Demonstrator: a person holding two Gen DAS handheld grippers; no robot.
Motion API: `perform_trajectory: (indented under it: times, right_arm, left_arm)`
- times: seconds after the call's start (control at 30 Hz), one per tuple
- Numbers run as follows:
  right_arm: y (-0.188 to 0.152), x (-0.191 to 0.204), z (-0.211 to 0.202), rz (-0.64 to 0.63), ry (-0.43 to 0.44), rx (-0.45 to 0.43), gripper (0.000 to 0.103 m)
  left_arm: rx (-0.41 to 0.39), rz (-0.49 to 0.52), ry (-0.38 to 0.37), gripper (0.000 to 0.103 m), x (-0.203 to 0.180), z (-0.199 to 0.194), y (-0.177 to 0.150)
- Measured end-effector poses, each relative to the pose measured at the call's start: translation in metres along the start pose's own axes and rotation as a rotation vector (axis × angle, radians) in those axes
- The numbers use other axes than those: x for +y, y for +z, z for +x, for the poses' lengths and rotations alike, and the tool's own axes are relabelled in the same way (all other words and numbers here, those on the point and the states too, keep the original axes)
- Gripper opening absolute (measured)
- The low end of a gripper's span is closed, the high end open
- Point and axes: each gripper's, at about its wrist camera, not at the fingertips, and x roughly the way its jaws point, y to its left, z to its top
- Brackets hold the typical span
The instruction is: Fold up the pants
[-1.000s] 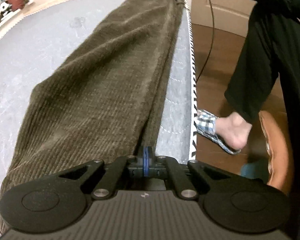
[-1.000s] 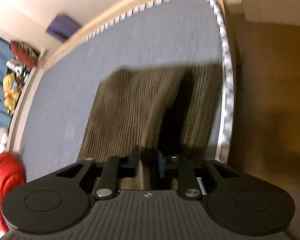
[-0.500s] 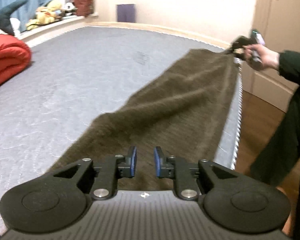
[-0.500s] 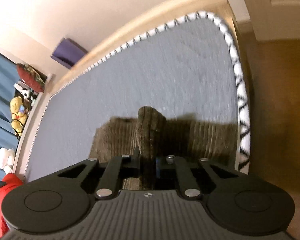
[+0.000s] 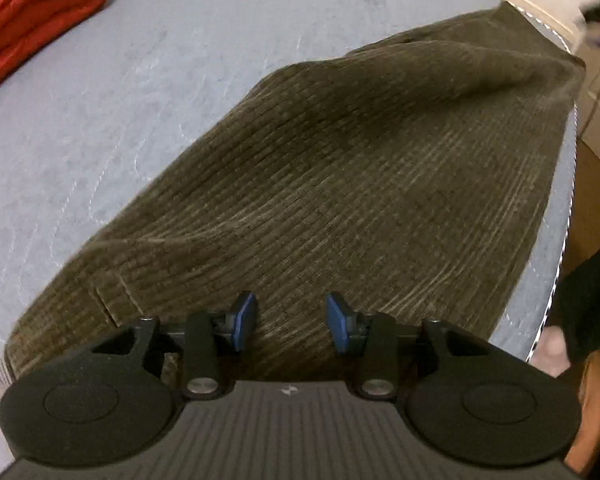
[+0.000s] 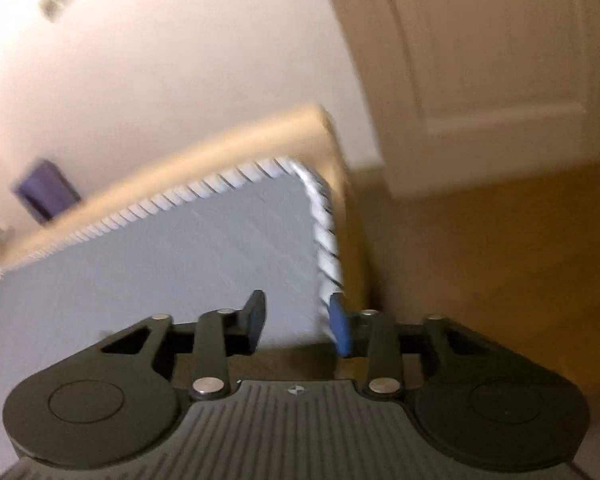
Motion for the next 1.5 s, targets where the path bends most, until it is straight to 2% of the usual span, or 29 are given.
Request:
perform_trajectory:
  times: [0.07,0.17,0.2,0.27,0.33,0.5,0.57,0.63,0.7,0.77,0.8,0.83,0.9,0.97,1.03,1.1,1.2,1.23,1.27,1.33,1.4,1.43,1.47,1.5]
  right_arm:
    - [0.002,0.021,-0.002,-0.048,0.152,0.023,0.041]
    - [-0.014,0.06,0.013,-0.15,0.394,0.193,0.041]
    - [-0.025,0.075,0.021,-0.185,0.449,0.265,0.041]
    - [-0.041,0.097,0.034,-0.223,0.481,0.338,0.042]
    - [-0.058,0.113,0.046,-0.264,0.472,0.356,0.044]
    - [-0.08,0.13,0.08,-0.306,0.356,0.372,0.044]
    - [-0.088,0.139,0.086,-0.316,0.328,0.35,0.043]
    - [-0.095,0.152,0.085,-0.388,0.295,0.316,0.041]
    - [-0.104,0.166,0.082,-0.482,0.232,0.286,0.029]
    - [-0.109,0.176,0.08,-0.541,0.187,0.254,0.012]
    - [-0.108,0.176,0.081,-0.534,0.178,0.246,0.008]
    - [-0.104,0.176,0.08,-0.511,0.176,0.23,0.0]
    - [-0.088,0.171,0.073,-0.395,0.203,0.161,0.0]
    - [-0.071,0.175,0.065,-0.336,0.253,0.058,0.0]
    - [-0.068,0.177,0.072,-0.318,0.311,0.084,0.0]
    - [-0.073,0.174,0.079,-0.312,0.287,0.105,0.001]
    - [-0.077,0.172,0.086,-0.307,0.273,0.145,0.006]
    - [-0.076,0.173,0.083,-0.32,0.26,0.146,0.014]
    - [-0.073,0.175,0.078,-0.334,0.253,0.137,0.03]
    - [-0.067,0.18,0.064,-0.35,0.272,0.091,0.049]
    - [-0.056,0.179,0.052,-0.378,0.293,0.05,0.05]
    - [-0.052,0.175,0.048,-0.383,0.307,0.044,0.05]
    - [-0.046,0.171,0.044,-0.383,0.322,0.045,0.05]
    - [-0.039,0.165,0.041,-0.381,0.333,0.052,0.05]
  left_arm:
    - [-0.001,-0.014,0.01,0.045,0.002,-0.003,0.001]
    - [-0.019,0.006,0.021,0.047,-0.001,-0.007,-0.001]
    - [-0.018,0.005,0.018,0.047,0.0,-0.007,-0.002]
    - [-0.021,0.005,0.015,0.048,0.003,-0.007,-0.004]
    - [-0.028,0.001,0.009,0.049,0.004,-0.01,-0.008]
    - [-0.042,0.007,-0.002,0.05,0.008,-0.012,-0.01]
    - [-0.045,0.007,-0.007,0.05,0.007,-0.008,-0.01]
    - [-0.047,0.008,-0.011,0.05,0.007,-0.008,-0.009]
    - [-0.049,0.011,-0.015,0.05,0.008,-0.009,-0.01]
    - [-0.048,0.013,-0.017,0.05,0.008,-0.008,-0.009]
    - [-0.048,0.015,-0.018,0.05,0.008,-0.009,-0.009]
    - [-0.05,0.016,-0.019,0.05,0.008,-0.009,-0.009]
    - [-0.058,0.012,-0.022,0.05,0.009,-0.009,-0.008]
    - [-0.074,0.011,-0.019,0.05,0.009,-0.011,-0.007]
    - [-0.084,0.001,-0.013,0.05,0.013,-0.013,-0.007]
    - [-0.102,-0.014,-0.002,0.05,0.016,-0.017,-0.006]
    - [-0.172,-0.06,0.003,0.05,0.025,-0.03,-0.003]
    - [-0.2,-0.087,0.009,0.05,0.03,-0.035,-0.002]
    - [-0.219,-0.109,0.018,0.05,0.034,-0.038,-0.001]
    - [-0.232,-0.157,0.049,0.05,0.044,-0.04,-0.001]
    - [-0.166,-0.203,0.123,0.046,0.058,-0.033,-0.003]
    - [-0.095,-0.216,0.211,0.037,0.066,-0.025,-0.008]
    - [-0.057,-0.204,0.27,0.036,0.071,-0.02,-0.012]
    - [-0.048,-0.19,0.291,0.036,0.073,-0.021,-0.015]
